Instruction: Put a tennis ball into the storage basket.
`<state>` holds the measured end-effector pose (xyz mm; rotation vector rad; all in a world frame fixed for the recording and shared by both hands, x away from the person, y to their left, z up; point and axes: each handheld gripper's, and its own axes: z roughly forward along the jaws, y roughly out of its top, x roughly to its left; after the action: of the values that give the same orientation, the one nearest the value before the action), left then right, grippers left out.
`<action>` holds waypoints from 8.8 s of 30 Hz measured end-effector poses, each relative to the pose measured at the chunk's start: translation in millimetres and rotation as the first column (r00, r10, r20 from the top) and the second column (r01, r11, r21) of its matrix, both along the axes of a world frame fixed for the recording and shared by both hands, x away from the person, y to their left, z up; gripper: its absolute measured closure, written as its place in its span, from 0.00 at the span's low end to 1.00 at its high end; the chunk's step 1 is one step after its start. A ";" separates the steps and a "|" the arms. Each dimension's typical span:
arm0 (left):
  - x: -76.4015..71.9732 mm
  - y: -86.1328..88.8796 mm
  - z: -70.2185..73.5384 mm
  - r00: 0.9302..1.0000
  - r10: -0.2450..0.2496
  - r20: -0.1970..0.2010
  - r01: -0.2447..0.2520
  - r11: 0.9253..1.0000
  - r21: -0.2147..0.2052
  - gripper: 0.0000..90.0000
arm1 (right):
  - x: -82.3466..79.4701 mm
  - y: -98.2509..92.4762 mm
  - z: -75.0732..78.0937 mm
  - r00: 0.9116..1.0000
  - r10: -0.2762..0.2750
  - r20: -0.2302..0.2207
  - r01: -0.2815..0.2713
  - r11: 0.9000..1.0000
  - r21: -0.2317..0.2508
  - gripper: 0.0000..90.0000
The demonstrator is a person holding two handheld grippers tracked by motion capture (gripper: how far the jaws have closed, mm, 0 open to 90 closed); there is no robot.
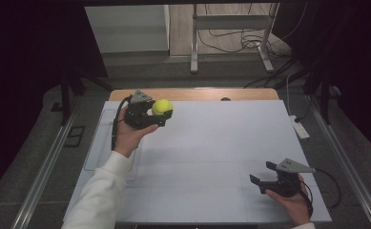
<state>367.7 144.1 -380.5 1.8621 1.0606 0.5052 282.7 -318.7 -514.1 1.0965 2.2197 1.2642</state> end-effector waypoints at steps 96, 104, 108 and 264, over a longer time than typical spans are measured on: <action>-6.9 81.0 -17.3 0.981 0.193 -0.029 -0.192 0.981 0.022 0.30 | 0.2 0.7 -1.4 1.000 0.000 -0.005 0.000 1.000 -0.008 0.14; -9.2 89.8 -17.4 0.978 0.207 -0.028 -0.207 0.978 0.022 0.30 | 0.2 0.7 -1.5 1.000 -0.001 -0.006 0.001 1.000 -0.008 0.14; -10.5 95.2 -17.5 0.975 0.219 -0.029 -0.219 0.976 0.020 0.30 | 0.1 1.0 -1.5 1.000 0.000 -0.005 0.000 1.000 -0.006 0.14; 1.1 130.9 -99.8 0.888 0.312 -0.337 -0.230 0.938 0.260 0.22 | 0.9 1.4 -3.7 1.000 -0.006 -0.014 0.006 1.000 -0.019 0.15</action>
<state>368.8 275.0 -480.3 2.0605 1.5952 0.4462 283.6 -317.3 -517.8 1.1076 2.2329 1.2335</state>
